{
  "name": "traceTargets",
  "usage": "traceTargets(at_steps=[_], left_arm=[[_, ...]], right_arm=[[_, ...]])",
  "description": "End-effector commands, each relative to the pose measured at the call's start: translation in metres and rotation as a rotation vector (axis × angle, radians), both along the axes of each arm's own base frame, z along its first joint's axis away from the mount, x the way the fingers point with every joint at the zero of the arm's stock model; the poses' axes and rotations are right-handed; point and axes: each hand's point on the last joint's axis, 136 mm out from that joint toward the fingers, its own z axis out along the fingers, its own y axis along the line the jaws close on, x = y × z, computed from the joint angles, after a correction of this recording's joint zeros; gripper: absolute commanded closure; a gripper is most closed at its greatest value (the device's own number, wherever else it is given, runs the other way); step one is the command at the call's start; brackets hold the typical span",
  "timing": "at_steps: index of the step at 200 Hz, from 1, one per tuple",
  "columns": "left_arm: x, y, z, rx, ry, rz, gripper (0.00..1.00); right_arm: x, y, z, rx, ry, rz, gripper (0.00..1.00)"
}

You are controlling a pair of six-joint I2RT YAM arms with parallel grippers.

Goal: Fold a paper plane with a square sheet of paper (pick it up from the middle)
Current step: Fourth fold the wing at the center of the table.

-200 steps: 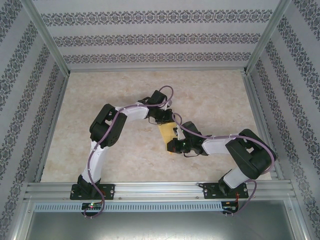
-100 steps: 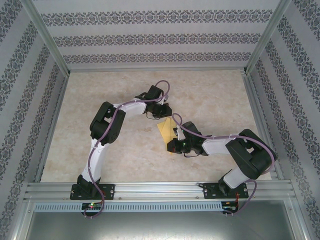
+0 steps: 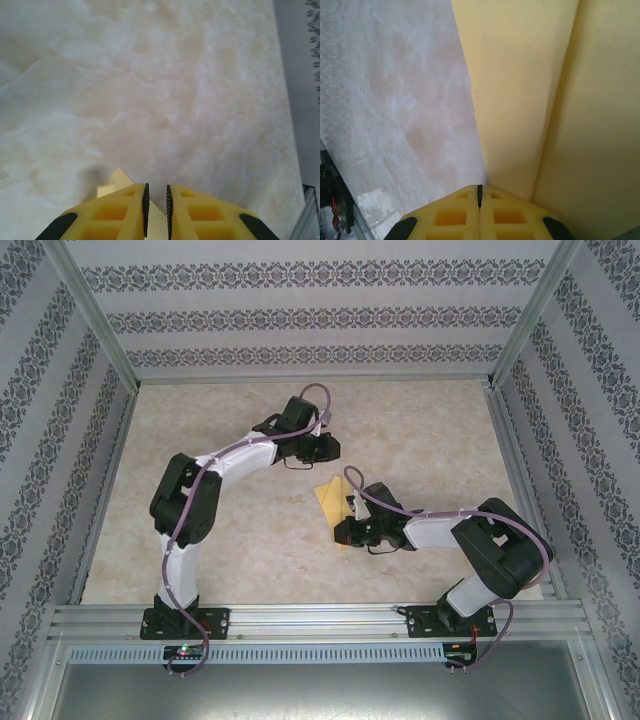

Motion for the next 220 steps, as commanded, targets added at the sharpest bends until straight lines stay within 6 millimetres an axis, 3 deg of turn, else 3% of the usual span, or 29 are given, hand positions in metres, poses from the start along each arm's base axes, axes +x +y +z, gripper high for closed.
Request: traceTargets(at_steps=[1, 76, 109, 156, 220], left_arm=[[-0.030, -0.002, -0.016, 0.029, 0.061, -0.025, 0.79], [-0.085, -0.021, -0.073, 0.028, 0.184, -0.103, 0.81], [-0.091, -0.017, -0.089, 0.080, 0.204, -0.127, 0.82], [-0.100, -0.003, -0.128, 0.163, 0.255, -0.129, 0.83], [-0.107, 0.016, -0.157, 0.278, 0.273, -0.131, 0.84]], right_arm=[[-0.052, -0.039, -0.049, -0.201, 0.217, 0.014, 0.95], [-0.051, -0.036, -0.046, -0.192, 0.211, 0.017, 0.94], [-0.053, -0.038, -0.045, -0.195, 0.210, 0.016, 0.94], [-0.055, -0.040, -0.040, -0.188, 0.204, 0.011, 0.94], [-0.058, -0.035, -0.031, -0.147, 0.195, 0.014, 0.94]])
